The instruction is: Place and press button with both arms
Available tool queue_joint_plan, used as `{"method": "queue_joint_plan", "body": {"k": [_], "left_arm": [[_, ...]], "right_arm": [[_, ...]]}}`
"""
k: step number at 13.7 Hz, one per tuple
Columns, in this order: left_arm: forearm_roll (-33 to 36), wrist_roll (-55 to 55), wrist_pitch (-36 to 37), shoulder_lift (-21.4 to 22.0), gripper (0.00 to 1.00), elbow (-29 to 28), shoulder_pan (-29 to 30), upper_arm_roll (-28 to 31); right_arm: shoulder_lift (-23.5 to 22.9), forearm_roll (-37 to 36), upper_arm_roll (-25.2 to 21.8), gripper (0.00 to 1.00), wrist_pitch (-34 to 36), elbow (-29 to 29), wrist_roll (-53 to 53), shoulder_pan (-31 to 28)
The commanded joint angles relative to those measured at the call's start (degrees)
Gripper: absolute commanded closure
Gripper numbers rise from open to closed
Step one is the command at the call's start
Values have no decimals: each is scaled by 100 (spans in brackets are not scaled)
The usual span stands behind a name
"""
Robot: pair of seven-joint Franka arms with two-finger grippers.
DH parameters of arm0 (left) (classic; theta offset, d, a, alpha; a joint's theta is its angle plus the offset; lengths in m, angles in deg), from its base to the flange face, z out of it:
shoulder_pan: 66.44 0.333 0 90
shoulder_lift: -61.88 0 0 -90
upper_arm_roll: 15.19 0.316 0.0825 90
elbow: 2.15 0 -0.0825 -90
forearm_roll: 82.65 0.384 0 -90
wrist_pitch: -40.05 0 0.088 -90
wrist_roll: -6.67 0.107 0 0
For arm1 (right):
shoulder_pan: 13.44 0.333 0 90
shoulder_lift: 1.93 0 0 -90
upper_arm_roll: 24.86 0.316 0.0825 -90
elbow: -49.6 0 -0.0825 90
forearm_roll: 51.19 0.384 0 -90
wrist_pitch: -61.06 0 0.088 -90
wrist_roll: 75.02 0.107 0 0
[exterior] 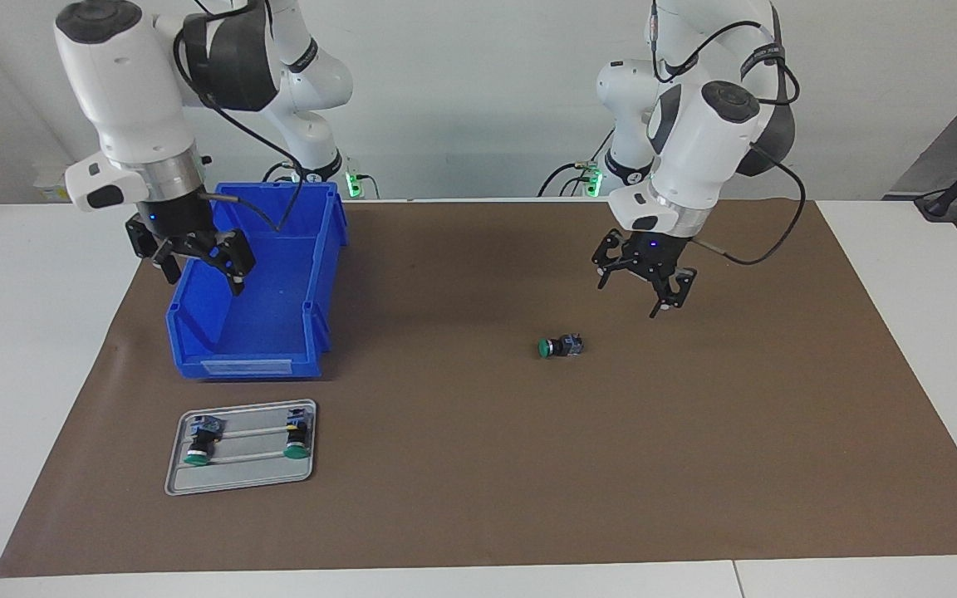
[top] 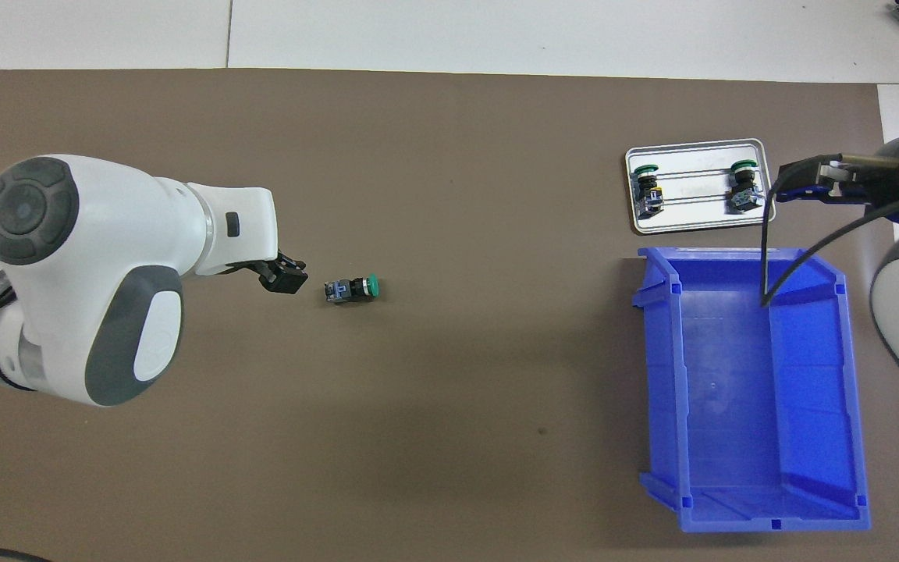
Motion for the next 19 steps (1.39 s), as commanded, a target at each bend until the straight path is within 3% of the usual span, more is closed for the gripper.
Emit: {"method": "queue_joint_plan", "body": {"k": [1, 3, 6, 10, 15, 19], "left_arm": [[-76, 618, -678, 85, 0, -562, -580, 101], [-76, 759, -1040, 85, 0, -862, -696, 93], [-76, 1390, -1067, -21, 7, -915, -854, 101], [-67, 1507, -1320, -564, 8, -968, -1232, 110], [-23, 1972, -1927, -1171, 8, -986, -1154, 136], [-14, 2218, -1955, -1216, 9, -854, -960, 137]], "right_arm": [[254, 124, -4, 0, 553, -172, -268, -101], [299, 167, 4, 0, 1159, -445, -294, -162], [369, 168, 4, 0, 1495, -288, -565, -154], [316, 159, 13, 0, 1400, -279, -1243, -110], [369, 360, 22, 0, 1443, -156, -1296, -145], [387, 335, 13, 0, 1488, -112, -1296, -145]]}}
